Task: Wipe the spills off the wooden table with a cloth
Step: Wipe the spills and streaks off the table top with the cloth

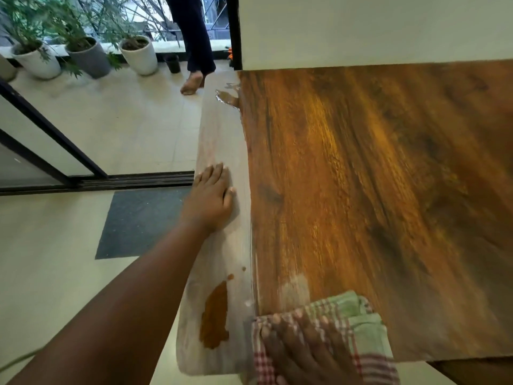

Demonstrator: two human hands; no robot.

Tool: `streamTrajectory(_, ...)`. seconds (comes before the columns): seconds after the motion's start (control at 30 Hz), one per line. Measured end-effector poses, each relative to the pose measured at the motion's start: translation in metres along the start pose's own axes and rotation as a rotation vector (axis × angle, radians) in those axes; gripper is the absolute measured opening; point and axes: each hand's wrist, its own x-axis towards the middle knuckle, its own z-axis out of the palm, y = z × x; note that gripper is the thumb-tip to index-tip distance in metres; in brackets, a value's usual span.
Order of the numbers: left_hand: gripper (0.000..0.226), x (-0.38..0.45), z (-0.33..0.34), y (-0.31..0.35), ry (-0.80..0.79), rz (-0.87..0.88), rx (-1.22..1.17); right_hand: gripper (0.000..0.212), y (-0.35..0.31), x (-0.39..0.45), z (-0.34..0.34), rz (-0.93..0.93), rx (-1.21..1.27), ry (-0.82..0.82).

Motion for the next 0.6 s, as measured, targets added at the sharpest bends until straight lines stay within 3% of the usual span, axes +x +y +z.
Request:
streamTrajectory(0.17, 0.055, 0.001, 0.001, 0.001, 0.011, -0.006, 0.013, 0.056, 0.022, 0.011, -0.019, -0.087, 0.172, -0.098)
streamTrajectory(0.23, 0.055, 0.0, 0.0, 0.001, 0.012, -0.007, 0.015, 0.063, 0.034, 0.042, -0.027, -0.041, 0.199, -0.075)
streamTrajectory(0.33, 0.055, 0.0, 0.0, 0.002, 0.015, -0.009, 0.007, 0.057, 0.054, 0.107, -0.024, 0.07, 0.193, 0.025)
streamTrajectory(0.43, 0.055, -0.002, 0.0, 0.002, 0.014, -0.01, 0.005, 0.057, 0.063, 0.154, -0.025, 0.102, 0.147, -0.012)
streamTrajectory(0.6, 0.055, -0.003, -0.004, 0.003, 0.0, -0.013, 0.003, 0.058, 0.042, 0.115, -0.023, 0.13, 0.192, 0.021)
